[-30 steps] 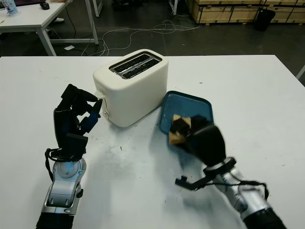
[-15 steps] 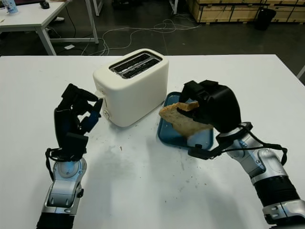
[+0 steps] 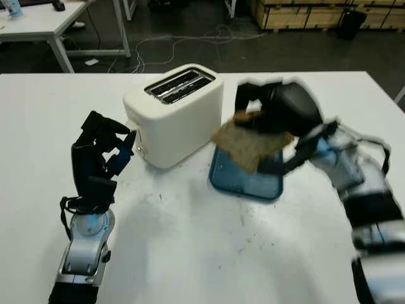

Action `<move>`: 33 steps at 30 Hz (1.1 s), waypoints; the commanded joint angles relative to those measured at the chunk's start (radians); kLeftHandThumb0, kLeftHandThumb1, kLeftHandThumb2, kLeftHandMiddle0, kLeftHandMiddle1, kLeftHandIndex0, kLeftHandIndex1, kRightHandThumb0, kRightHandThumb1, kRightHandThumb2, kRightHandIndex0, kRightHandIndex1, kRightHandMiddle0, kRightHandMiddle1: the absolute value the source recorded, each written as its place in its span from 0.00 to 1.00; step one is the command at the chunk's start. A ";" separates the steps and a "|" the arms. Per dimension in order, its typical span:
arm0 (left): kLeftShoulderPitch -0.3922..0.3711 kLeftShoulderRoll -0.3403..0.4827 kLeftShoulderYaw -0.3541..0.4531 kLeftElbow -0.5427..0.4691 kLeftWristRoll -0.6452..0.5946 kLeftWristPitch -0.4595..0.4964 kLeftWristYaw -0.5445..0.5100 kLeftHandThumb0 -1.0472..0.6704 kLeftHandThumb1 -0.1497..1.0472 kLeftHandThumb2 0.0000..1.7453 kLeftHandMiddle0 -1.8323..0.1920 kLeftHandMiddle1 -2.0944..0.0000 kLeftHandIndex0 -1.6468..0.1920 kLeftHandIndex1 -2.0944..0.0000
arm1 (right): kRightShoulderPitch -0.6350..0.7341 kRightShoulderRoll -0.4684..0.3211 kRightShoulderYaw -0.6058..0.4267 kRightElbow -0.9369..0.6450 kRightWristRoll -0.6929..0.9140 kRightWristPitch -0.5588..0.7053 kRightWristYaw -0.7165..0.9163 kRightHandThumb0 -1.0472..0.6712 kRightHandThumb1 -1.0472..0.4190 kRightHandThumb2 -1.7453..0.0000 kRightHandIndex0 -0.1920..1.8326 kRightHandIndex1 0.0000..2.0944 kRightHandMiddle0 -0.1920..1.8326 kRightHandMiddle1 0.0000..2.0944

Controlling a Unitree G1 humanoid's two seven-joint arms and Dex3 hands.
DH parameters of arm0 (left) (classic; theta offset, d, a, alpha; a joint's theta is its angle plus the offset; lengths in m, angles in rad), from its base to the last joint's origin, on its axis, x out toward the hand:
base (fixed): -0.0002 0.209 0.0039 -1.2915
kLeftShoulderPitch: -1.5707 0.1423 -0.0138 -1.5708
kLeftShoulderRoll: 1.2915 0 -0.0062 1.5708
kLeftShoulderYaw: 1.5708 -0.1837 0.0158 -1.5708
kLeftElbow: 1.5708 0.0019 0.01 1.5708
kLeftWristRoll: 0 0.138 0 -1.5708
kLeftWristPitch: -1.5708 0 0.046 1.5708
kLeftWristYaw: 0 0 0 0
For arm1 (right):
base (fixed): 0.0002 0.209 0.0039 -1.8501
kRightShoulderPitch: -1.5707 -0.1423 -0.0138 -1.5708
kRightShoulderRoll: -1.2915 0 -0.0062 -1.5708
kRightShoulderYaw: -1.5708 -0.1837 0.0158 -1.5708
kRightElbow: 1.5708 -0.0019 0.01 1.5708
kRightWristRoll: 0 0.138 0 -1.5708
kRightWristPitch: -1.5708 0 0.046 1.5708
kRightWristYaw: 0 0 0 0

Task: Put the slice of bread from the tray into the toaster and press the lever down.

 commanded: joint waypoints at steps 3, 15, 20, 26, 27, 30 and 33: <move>0.003 -0.003 -0.001 -0.010 0.000 0.001 0.005 0.34 0.89 0.15 0.52 0.17 0.63 0.17 | -0.274 0.027 0.053 0.256 -0.042 -0.053 -0.035 0.42 0.09 0.90 0.58 0.78 0.51 0.70; 0.010 -0.007 -0.013 -0.001 0.010 0.000 0.015 0.34 0.89 0.15 0.52 0.17 0.63 0.17 | -0.743 0.149 0.245 0.602 -0.210 -0.043 -0.270 0.28 0.09 0.71 0.68 0.83 0.52 0.83; 0.015 -0.017 -0.019 -0.001 -0.006 0.000 0.011 0.34 0.89 0.15 0.53 0.17 0.64 0.17 | -0.801 0.221 0.257 0.648 -0.194 0.007 -0.254 0.30 0.09 0.73 0.67 0.83 0.51 0.83; 0.024 -0.015 -0.015 0.000 -0.003 -0.003 0.020 0.34 0.89 0.16 0.53 0.17 0.64 0.17 | -0.813 0.298 0.302 0.672 -0.221 0.062 -0.292 0.31 0.09 0.75 0.67 0.83 0.53 0.83; 0.025 -0.015 -0.014 0.002 -0.002 -0.007 0.023 0.33 0.89 0.16 0.53 0.17 0.64 0.17 | -0.811 0.309 0.312 0.674 -0.225 0.073 -0.303 0.31 0.09 0.76 0.68 0.83 0.53 0.83; 0.027 -0.012 -0.010 0.003 0.011 -0.010 0.035 0.32 0.89 0.16 0.52 0.17 0.64 0.17 | -0.802 0.335 0.338 0.683 -0.231 0.090 -0.305 0.31 0.09 0.76 0.68 0.83 0.54 0.83; 0.030 -0.009 -0.008 -0.006 0.014 -0.005 0.042 0.32 0.89 0.16 0.52 0.17 0.64 0.17 | -0.783 0.357 0.355 0.691 -0.229 0.100 -0.301 0.30 0.09 0.76 0.67 0.83 0.53 0.83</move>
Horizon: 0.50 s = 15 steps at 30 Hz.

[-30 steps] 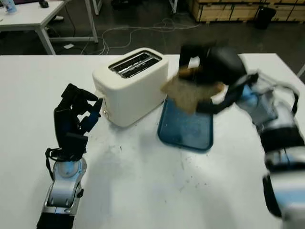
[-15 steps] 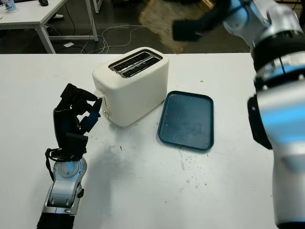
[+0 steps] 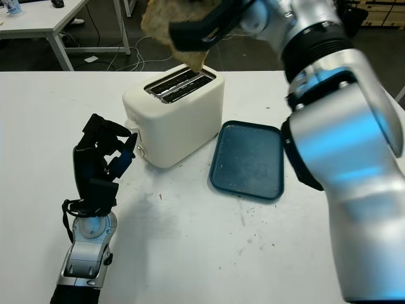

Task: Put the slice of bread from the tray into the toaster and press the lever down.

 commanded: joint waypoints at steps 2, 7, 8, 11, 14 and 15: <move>0.013 0.001 0.004 -0.010 0.012 -0.004 0.008 0.32 0.89 0.16 0.52 0.17 0.64 0.17 | 0.018 0.023 0.015 0.012 -0.008 0.033 -0.002 0.31 0.09 0.77 0.66 0.83 0.52 0.83; 0.016 0.003 0.010 -0.015 0.021 -0.005 0.015 0.32 0.89 0.16 0.51 0.17 0.63 0.17 | 0.043 0.047 0.041 0.022 -0.014 0.047 -0.002 0.31 0.09 0.77 0.67 0.83 0.52 0.83; 0.018 0.003 0.010 -0.018 0.019 -0.002 0.012 0.32 0.89 0.16 0.51 0.17 0.63 0.17 | 0.049 0.053 0.041 0.024 -0.010 0.052 0.005 0.30 0.09 0.75 0.66 0.83 0.51 0.83; 0.020 0.001 0.009 -0.029 0.019 0.011 0.011 0.32 0.89 0.16 0.51 0.17 0.64 0.17 | 0.065 0.062 0.059 0.027 -0.026 0.063 -0.016 0.29 0.09 0.74 0.67 0.83 0.52 0.83; 0.021 -0.002 0.008 -0.035 0.027 0.014 0.018 0.33 0.89 0.16 0.51 0.17 0.64 0.17 | 0.079 0.068 0.086 0.031 -0.051 0.071 -0.035 0.29 0.09 0.72 0.66 0.83 0.51 0.83; 0.020 -0.003 0.007 -0.034 0.027 0.011 0.019 0.33 0.89 0.16 0.51 0.17 0.64 0.17 | 0.084 0.070 0.085 0.033 -0.047 0.072 -0.030 0.29 0.09 0.71 0.66 0.83 0.50 0.83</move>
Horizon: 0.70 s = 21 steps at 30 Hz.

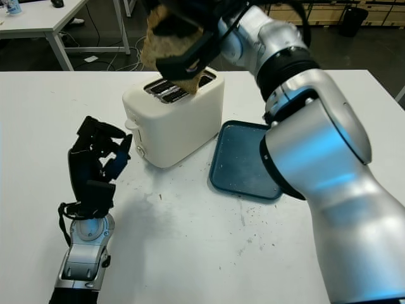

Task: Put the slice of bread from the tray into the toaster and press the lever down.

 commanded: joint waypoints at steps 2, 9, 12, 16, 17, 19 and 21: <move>0.005 -0.005 -0.003 -0.013 0.011 0.002 0.009 0.33 0.89 0.15 0.51 0.17 0.63 0.17 | 0.039 0.015 0.001 0.008 -0.001 0.027 -0.007 0.29 0.09 0.71 0.65 0.83 0.50 0.83; 0.008 -0.010 -0.005 -0.019 0.007 0.003 0.006 0.33 0.89 0.15 0.51 0.17 0.63 0.17 | 0.076 0.021 0.001 0.012 0.004 0.011 0.020 0.28 0.09 0.70 0.67 0.83 0.53 0.83; 0.010 -0.012 -0.005 -0.024 0.001 0.009 0.000 0.34 0.89 0.15 0.51 0.17 0.63 0.17 | 0.089 0.016 -0.010 0.012 0.015 0.004 0.048 0.28 0.09 0.71 0.67 0.83 0.52 0.83; 0.006 -0.011 -0.005 -0.018 -0.014 0.002 -0.008 0.34 0.89 0.15 0.51 0.17 0.64 0.17 | 0.099 -0.005 0.005 0.007 -0.005 -0.031 0.029 0.31 0.09 0.75 0.67 0.83 0.52 0.83; 0.005 -0.011 -0.005 -0.016 -0.012 0.001 -0.008 0.34 0.89 0.15 0.51 0.17 0.63 0.17 | 0.101 -0.011 0.011 0.006 -0.011 -0.041 0.026 0.31 0.09 0.75 0.67 0.83 0.52 0.83; 0.002 -0.012 -0.007 -0.014 -0.010 0.001 -0.009 0.33 0.89 0.15 0.52 0.17 0.63 0.17 | 0.102 -0.025 0.026 0.005 -0.025 -0.058 0.019 0.30 0.09 0.73 0.67 0.83 0.52 0.83; 0.000 -0.013 -0.010 -0.015 -0.003 0.005 -0.008 0.32 0.89 0.15 0.52 0.17 0.63 0.17 | 0.104 -0.034 0.042 0.004 -0.041 -0.072 0.000 0.29 0.09 0.72 0.67 0.83 0.52 0.83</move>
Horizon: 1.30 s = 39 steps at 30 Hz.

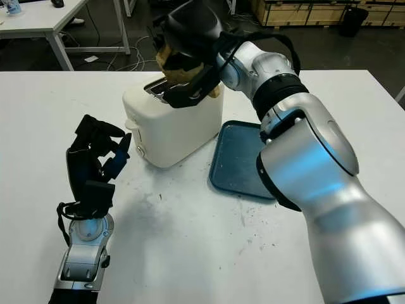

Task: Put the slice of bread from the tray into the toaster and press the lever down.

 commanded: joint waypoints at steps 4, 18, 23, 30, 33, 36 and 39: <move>-0.008 -0.008 -0.010 -0.001 0.008 0.006 0.005 0.32 0.89 0.15 0.52 0.17 0.63 0.17 | 0.013 -0.038 0.031 -0.007 -0.027 -0.065 -0.045 0.29 0.09 0.74 0.68 0.83 0.53 0.83; -0.012 -0.012 -0.014 0.002 -0.002 0.014 0.001 0.32 0.89 0.15 0.52 0.17 0.63 0.17 | -0.030 -0.083 0.045 -0.025 -0.038 -0.165 -0.071 0.27 0.09 0.70 0.69 0.83 0.54 0.83; -0.013 -0.016 -0.017 0.003 -0.003 0.014 0.002 0.33 0.89 0.15 0.52 0.17 0.64 0.17 | -0.043 -0.089 0.071 -0.028 -0.064 -0.168 -0.103 0.27 0.09 0.70 0.70 0.83 0.55 0.83; -0.019 -0.020 -0.023 0.009 0.000 0.012 0.010 0.33 0.89 0.15 0.52 0.17 0.64 0.17 | -0.084 -0.090 0.130 -0.028 -0.131 -0.164 -0.179 0.27 0.09 0.69 0.70 0.83 0.54 0.83; -0.021 -0.020 -0.025 0.010 0.009 0.013 0.020 0.33 0.89 0.15 0.51 0.17 0.63 0.17 | -0.097 -0.085 0.178 -0.028 -0.182 -0.165 -0.233 0.24 0.09 0.69 0.70 0.83 0.54 0.83; -0.021 -0.022 -0.028 0.010 0.009 0.015 0.024 0.33 0.89 0.15 0.51 0.17 0.63 0.17 | -0.106 -0.082 0.235 -0.028 -0.243 -0.164 -0.318 0.23 0.09 0.68 0.70 0.83 0.53 0.83; -0.020 -0.024 -0.029 0.008 0.007 0.017 0.026 0.33 0.89 0.15 0.51 0.17 0.63 0.17 | -0.111 -0.077 0.279 -0.026 -0.289 -0.164 -0.388 0.22 0.09 0.65 0.70 0.83 0.53 0.80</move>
